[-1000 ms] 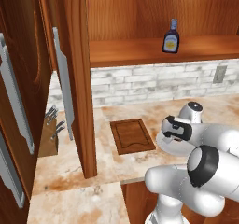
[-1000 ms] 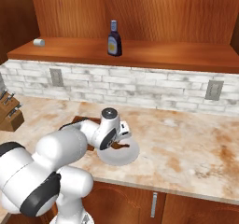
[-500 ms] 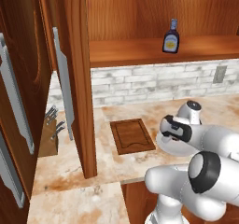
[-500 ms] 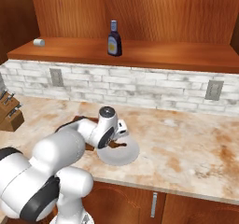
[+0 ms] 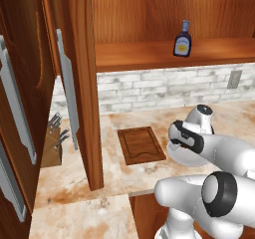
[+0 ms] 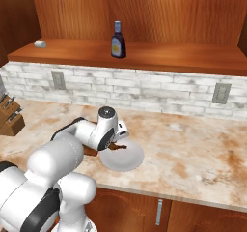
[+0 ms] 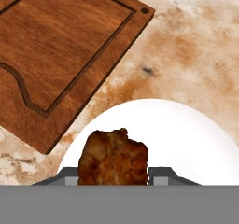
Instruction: Pick the chicken drumstick from the plate and place it on the cutting board. Then pick the condiment bottle from the cabinet and place it next to the cutting board.
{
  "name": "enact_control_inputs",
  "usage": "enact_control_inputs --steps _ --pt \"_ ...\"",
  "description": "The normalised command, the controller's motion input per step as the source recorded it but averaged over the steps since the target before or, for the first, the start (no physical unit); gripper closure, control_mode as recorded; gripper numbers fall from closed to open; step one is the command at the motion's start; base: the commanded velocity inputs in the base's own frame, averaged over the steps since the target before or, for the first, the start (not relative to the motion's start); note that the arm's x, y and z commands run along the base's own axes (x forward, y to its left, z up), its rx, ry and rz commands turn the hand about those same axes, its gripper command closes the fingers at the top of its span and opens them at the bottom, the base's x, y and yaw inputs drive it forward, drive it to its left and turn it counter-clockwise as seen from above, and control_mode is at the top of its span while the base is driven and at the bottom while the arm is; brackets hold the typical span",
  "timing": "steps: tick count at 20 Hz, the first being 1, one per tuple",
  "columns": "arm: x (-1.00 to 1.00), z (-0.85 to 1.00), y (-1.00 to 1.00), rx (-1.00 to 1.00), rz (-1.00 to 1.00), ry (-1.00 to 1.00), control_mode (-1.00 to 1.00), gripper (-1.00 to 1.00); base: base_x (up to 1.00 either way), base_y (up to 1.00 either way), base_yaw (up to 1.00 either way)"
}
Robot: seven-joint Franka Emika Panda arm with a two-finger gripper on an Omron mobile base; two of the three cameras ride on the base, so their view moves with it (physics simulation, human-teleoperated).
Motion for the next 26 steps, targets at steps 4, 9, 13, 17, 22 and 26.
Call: enact_control_inputs --steps 4,9,13,17,22,26 --pt "0.00 0.03 0.23 0.00 0.01 -0.02 -1.00 1.00 0.00 0.00 0.00" --pt "0.00 0.01 0.25 0.00 0.01 -0.03 -1.00 1.00 0.00 0.00 0.00" --pt "0.07 0.00 0.21 0.00 0.01 -0.05 -1.00 1.00 0.00 0.00 0.00" --pt "0.10 0.01 0.20 0.00 0.01 -0.05 -1.00 1.00 0.00 0.00 0.00" --pt "0.11 0.03 0.21 0.00 0.01 -0.03 -1.00 1.00 0.00 0.00 0.00" --pt "0.10 0.02 0.23 0.00 0.01 -0.01 -1.00 1.00 0.00 0.00 0.00"
